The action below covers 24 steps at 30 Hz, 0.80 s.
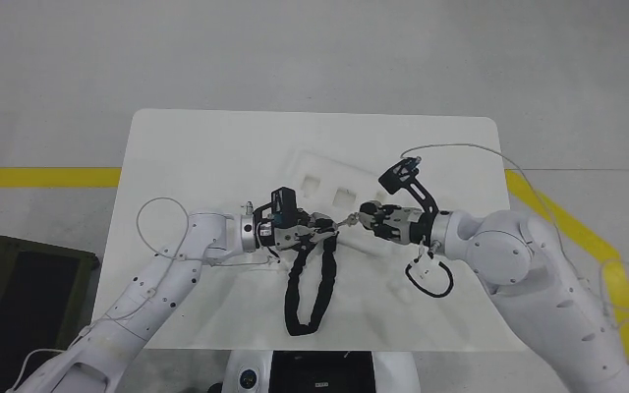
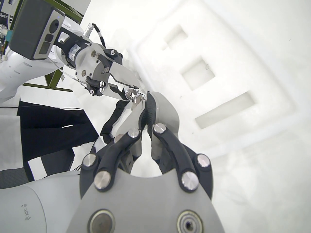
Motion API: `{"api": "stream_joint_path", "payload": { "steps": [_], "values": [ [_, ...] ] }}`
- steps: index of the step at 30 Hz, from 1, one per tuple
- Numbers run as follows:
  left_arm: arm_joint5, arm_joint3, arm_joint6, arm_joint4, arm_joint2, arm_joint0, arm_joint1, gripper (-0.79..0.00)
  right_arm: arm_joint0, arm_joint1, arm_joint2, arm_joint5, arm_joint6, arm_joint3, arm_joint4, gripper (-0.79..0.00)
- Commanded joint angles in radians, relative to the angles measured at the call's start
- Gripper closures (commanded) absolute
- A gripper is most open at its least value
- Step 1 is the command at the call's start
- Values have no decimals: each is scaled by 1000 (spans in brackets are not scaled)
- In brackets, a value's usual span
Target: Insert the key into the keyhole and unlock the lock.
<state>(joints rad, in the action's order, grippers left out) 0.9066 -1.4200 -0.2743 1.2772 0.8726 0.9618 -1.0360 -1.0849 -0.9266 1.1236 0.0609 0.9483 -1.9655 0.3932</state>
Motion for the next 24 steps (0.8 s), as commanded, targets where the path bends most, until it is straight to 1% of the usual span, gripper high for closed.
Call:
{"api": "stream_joint_path", "payload": {
  "steps": [1, 6, 9, 12, 16, 20, 24],
  "values": [
    [2, -1, 3, -1, 0, -1, -2, 0, 4, 0, -4, -6, 10, 1, 18, 0],
    [5, 2, 8, -3, 2, 0, -5, 0, 3, -1, 10, -24, -13, -6, 38, 0],
    [10, 3, 8, -12, 3, 3, -7, 0, -17, -1, 32, -8, -53, -14, 6, 0],
    [33, 6, 13, -16, -1, 1, -9, 0, -48, -3, 56, 38, -114, -2, -87, 0],
    [66, 26, 21, -47, -7, -4, -14, 0, -85, -5, 80, 96, -175, 29, -158, 0],
    [106, 55, 22, -109, -12, -13, -21, 0, -115, -8, 95, 176, -240, 61, -227, 0],
    [106, 72, 22, -204, -39, -19, -24, 0, -134, -14, 95, 239, -300, 94, -277, 0]
  ]
}}
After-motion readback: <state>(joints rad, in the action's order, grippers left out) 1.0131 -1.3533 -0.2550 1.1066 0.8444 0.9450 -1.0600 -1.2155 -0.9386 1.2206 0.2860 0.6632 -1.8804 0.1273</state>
